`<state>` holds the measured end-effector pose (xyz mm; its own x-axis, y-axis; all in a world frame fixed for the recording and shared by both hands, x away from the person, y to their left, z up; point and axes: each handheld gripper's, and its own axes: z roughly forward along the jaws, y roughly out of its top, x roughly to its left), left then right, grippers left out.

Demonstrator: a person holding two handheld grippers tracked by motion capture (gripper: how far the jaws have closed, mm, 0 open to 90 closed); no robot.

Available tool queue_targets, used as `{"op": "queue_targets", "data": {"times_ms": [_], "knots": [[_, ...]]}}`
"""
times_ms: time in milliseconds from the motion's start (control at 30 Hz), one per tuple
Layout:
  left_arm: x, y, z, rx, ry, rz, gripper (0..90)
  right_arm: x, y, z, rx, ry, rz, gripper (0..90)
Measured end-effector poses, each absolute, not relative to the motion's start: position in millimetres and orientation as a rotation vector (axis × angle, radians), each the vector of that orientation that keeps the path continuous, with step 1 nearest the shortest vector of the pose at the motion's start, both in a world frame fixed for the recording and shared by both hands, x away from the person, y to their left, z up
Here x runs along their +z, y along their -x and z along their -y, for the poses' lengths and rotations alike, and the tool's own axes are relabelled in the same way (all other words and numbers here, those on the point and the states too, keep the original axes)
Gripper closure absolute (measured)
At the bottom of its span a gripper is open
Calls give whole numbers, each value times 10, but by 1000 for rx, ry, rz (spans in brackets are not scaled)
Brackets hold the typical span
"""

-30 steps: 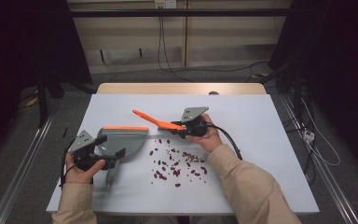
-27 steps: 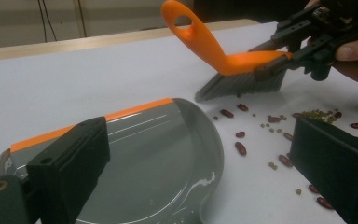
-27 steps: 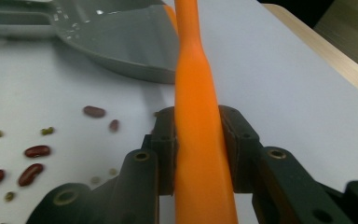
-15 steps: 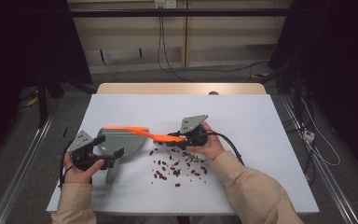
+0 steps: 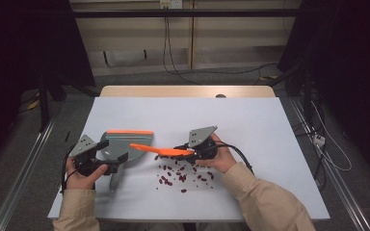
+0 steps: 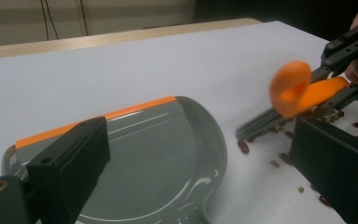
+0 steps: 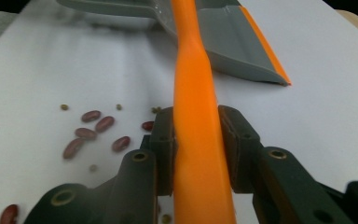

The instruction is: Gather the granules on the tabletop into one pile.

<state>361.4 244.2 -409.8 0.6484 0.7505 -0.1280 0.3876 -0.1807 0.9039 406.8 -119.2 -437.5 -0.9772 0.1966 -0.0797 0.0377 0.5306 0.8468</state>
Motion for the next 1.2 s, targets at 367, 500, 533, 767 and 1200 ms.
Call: {"op": "queue_targets", "data": {"times_ms": [367, 500, 533, 767, 1200], "knots": [[-4089, -3605, -2440, 429, -1803, -909, 50, -4361, -3934, 1230, 1429, -215, -2581, 701], [-4090, -3607, -2437, 426, -1804, -906, 50, -4351, -3963, 1251, 1449, -261, -2533, 705], [-4090, -3607, -2438, 426, -1803, -908, 50, -4350, -3981, 1256, 1457, -264, -2530, 706], [-4097, -3612, -2436, 423, -1806, -906, 50, -4308, -4144, 1299, 1522, -334, -2468, 707], [-4135, -3629, -2514, 428, -1808, -934, 50, -4369, -4298, 925, 1468, -224, -2567, 705]]}}
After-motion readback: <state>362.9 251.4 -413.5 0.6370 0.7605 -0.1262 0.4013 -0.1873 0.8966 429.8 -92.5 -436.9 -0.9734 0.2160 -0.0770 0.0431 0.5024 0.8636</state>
